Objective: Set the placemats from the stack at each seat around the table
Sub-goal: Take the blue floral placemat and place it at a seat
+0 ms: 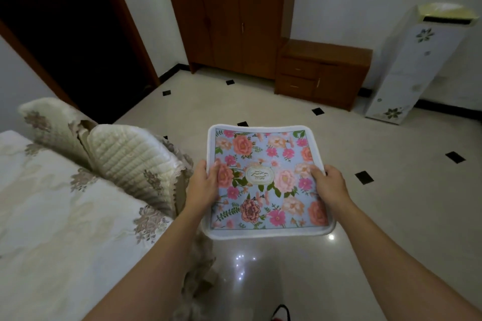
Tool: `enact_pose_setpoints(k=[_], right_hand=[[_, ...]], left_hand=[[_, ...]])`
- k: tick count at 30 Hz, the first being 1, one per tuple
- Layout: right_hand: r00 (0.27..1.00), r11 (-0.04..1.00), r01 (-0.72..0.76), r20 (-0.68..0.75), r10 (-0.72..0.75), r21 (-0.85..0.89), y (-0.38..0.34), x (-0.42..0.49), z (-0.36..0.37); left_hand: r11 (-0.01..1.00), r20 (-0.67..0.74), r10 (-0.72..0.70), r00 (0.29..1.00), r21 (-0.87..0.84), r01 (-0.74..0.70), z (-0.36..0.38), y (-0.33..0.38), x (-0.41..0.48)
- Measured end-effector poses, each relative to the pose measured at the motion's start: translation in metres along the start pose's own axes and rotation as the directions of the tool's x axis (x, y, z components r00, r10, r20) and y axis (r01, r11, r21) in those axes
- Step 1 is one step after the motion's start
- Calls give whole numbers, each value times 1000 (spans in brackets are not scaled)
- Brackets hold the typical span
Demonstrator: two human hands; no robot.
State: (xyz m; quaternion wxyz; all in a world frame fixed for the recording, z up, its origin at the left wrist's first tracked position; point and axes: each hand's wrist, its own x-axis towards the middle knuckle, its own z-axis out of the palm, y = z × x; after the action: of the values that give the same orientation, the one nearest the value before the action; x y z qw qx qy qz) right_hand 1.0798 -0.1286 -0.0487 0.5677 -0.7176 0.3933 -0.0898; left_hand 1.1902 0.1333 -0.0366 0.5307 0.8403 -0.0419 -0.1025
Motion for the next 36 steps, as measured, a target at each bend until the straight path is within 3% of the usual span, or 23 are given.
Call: enact_pose_setpoints(k=[16, 28, 36], right_hand=[[995, 999, 18, 98, -14, -48, -68, 168, 48], [981, 994, 46, 193, -26, -102, -183, 328, 184], [955, 980, 119, 288, -70, -157, -248, 403, 284]], left_hand=[[997, -96, -37, 995, -68, 30, 32, 21, 153], [989, -199, -86, 976, -133, 60, -13, 17, 369], [982, -309, -146, 940, -157, 101, -64, 7, 462]])
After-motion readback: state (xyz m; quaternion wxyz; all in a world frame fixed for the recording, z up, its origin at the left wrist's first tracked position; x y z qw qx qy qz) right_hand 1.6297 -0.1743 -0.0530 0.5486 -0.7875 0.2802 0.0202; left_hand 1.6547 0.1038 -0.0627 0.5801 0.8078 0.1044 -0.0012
